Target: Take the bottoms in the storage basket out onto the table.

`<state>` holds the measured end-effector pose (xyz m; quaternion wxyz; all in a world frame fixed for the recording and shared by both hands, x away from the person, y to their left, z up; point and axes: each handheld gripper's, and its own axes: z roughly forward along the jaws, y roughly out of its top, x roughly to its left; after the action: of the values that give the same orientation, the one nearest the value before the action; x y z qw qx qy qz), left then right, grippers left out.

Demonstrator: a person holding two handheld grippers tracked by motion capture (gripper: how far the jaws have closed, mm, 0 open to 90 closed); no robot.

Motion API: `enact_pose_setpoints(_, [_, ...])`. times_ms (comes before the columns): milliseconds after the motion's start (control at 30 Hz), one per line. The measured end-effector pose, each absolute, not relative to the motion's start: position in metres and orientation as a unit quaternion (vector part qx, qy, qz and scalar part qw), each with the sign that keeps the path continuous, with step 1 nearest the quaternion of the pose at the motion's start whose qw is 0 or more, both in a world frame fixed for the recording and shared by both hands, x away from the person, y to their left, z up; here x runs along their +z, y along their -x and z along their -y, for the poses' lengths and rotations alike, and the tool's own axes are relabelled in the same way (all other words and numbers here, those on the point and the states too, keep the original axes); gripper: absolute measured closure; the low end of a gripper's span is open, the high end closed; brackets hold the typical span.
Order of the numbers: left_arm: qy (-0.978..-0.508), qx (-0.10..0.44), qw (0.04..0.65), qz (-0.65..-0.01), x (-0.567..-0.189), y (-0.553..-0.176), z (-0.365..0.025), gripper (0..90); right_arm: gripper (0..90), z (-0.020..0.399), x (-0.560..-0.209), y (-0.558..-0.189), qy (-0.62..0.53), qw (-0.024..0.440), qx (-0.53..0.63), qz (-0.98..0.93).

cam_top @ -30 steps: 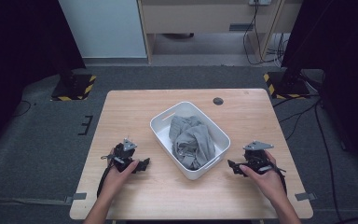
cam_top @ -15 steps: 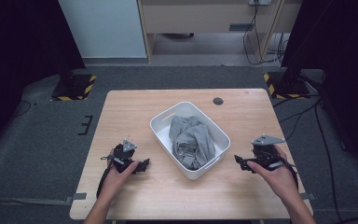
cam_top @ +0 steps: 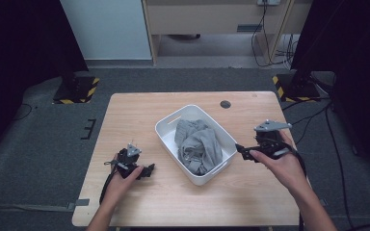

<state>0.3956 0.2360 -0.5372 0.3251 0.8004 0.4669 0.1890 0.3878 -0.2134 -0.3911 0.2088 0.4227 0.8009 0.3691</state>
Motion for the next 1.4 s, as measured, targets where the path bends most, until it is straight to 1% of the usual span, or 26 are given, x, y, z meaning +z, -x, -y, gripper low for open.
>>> enact_pose_setpoints(200, [-0.801,0.189,0.325,-0.467,-0.537,-0.396,-0.236,0.0,7.9,0.181,-0.374,-0.402,-0.387,0.209,0.368,-0.82])
enact_pose_setpoints(367, [-0.801,0.189,0.325,-0.467,-0.537,-0.396,-0.236,0.0,7.5,0.166,-0.371,-0.409,-0.378,0.203,0.371,-0.823])
enact_pose_setpoints(633, [-0.801,0.188,0.325,-0.465,-0.537,-0.396,-0.236,0.0,5.8,0.13,-0.369,-0.421,-0.35,0.193,0.369,-0.839])
enact_pose_setpoints(833, [-0.802,0.188,0.326,-0.465,-0.537,-0.396,-0.236,0.0,6.2,0.108,-0.374,-0.432,-0.337,0.191,0.363,-0.848])
enact_pose_setpoints(867, [-0.802,0.188,0.326,-0.465,-0.537,-0.396,-0.235,0.0,6.2,0.1,-0.376,-0.437,-0.337,0.184,0.364,-0.849])
enact_pose_setpoints(1033, [-0.803,0.187,0.326,-0.462,-0.537,-0.397,-0.235,0.0,5.6,0.084,-0.382,-0.445,-0.331,0.177,0.362,-0.854])
enact_pose_setpoints(1200, [-0.803,0.187,0.326,-0.462,-0.537,-0.397,-0.235,0.0,5.7,0.064,-0.396,-0.453,-0.321,0.169,0.354,-0.862])
enact_pose_setpoints(1400, [-0.804,0.186,0.326,-0.461,-0.537,-0.398,-0.235,0.0,6.5,0.052,-0.411,-0.46,-0.322,0.161,0.345,-0.867])
